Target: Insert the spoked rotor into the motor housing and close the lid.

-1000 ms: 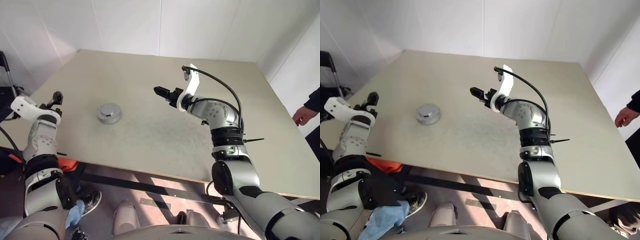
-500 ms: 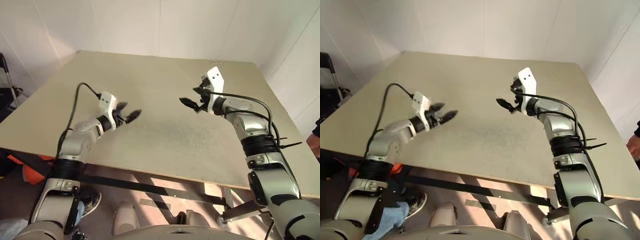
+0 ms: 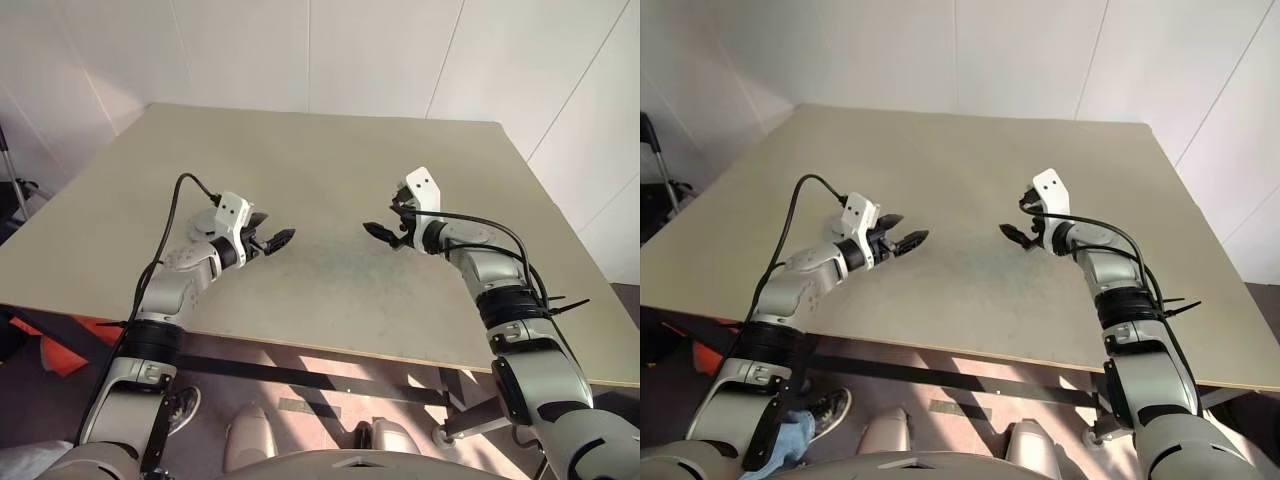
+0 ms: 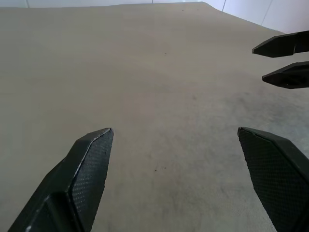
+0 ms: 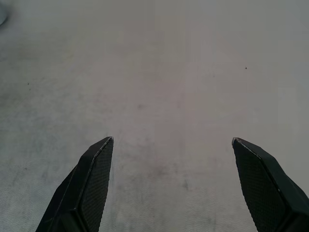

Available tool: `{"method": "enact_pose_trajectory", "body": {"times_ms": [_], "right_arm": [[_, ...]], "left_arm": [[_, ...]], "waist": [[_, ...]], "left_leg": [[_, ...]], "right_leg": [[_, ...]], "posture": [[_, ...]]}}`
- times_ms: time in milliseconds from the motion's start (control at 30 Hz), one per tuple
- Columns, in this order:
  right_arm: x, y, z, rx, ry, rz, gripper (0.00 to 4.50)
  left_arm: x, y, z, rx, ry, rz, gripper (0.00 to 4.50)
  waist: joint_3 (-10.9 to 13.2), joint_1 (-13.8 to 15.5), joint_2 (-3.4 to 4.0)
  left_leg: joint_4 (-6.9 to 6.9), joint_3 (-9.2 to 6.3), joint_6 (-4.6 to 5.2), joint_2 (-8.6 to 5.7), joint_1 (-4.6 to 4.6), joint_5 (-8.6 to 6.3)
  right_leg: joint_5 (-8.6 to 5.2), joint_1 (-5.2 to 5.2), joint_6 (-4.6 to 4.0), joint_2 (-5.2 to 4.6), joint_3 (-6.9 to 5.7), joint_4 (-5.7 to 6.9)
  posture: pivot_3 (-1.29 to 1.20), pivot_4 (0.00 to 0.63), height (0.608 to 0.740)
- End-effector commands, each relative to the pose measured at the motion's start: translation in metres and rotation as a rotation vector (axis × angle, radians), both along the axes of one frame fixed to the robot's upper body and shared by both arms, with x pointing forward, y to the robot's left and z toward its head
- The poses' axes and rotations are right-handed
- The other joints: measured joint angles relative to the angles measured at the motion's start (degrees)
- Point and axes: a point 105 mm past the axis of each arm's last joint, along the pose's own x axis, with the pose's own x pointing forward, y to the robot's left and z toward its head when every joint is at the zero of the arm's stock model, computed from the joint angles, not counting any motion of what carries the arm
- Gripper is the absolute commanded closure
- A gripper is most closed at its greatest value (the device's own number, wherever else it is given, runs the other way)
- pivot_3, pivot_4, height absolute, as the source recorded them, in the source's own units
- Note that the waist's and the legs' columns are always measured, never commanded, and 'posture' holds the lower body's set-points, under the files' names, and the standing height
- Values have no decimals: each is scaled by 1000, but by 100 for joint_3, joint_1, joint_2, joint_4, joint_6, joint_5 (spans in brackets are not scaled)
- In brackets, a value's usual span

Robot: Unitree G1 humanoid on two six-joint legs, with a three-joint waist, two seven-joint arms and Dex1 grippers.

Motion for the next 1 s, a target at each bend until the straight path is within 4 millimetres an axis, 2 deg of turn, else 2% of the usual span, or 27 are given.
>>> {"method": "enact_pose_trajectory", "body": {"times_ms": [33,767,1000], "right_arm": [[7,3,23,5,-83,-4,75],[12,13,23,-4,-82,20,75],[9,10,20,-6,-80,16,75]], "left_arm": [[9,1,22,-13,-75,19,178],[9,2,19,-44,-72,57,178],[11,3,18,-28,-71,52,178]], "waist": [[0,0,0],[1,-5,1],[1,-7,1]], "left_leg": [[0,0,2,0,0,-1],[0,1,11,0,-1,-3],[-1,1,11,0,-1,-4]], "right_leg": [[0,0,0,0,0,0],[0,0,0,0,0,-4],[-1,-1,0,0,0,-5]], "posture": [[0,0,740],[0,0,740],[0,0,740]]}}
